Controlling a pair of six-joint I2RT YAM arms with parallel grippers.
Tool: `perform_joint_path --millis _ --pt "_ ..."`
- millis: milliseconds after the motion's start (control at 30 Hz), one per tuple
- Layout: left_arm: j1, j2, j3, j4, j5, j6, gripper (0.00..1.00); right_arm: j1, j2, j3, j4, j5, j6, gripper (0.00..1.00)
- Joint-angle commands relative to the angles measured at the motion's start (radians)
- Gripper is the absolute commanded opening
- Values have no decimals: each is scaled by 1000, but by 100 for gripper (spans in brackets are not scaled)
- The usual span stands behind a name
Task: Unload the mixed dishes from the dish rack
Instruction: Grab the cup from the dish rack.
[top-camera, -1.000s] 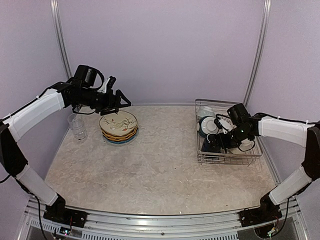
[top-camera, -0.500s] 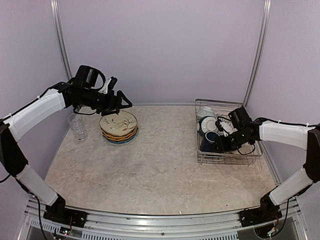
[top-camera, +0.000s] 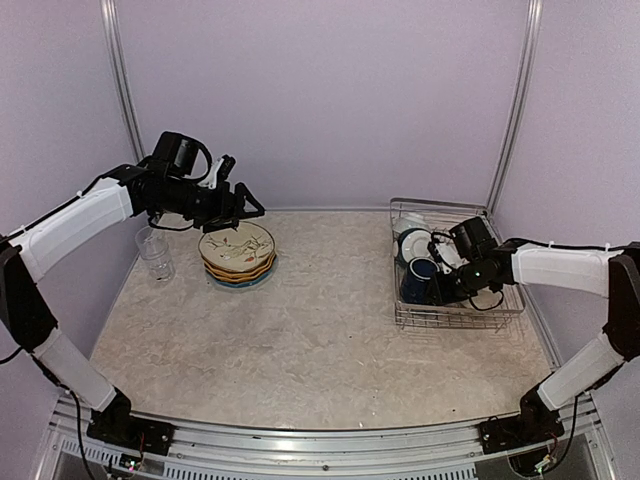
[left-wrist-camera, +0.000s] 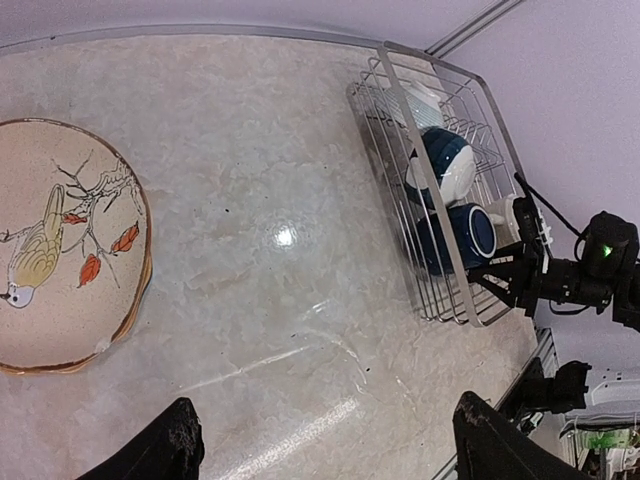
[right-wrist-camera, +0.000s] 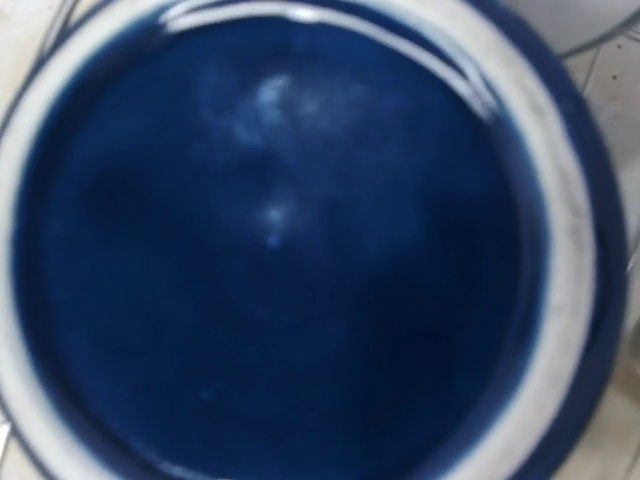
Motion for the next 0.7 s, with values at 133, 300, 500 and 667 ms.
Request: perform_joint_path --millis 133,300,500,667 --pt "-8 22 21 -21 -6 17 83 36 48 28 -56 71 -60 19" --pt "-8 28 22 -22 -14 19 83 45 32 52 -80 72 -60 11" --pt "-8 39 23 -24 -7 15 83 48 -30 55 -80 39 -38 0" --pt "-8 39 23 -21 4 12 83 49 -109 21 -46 34 39 0"
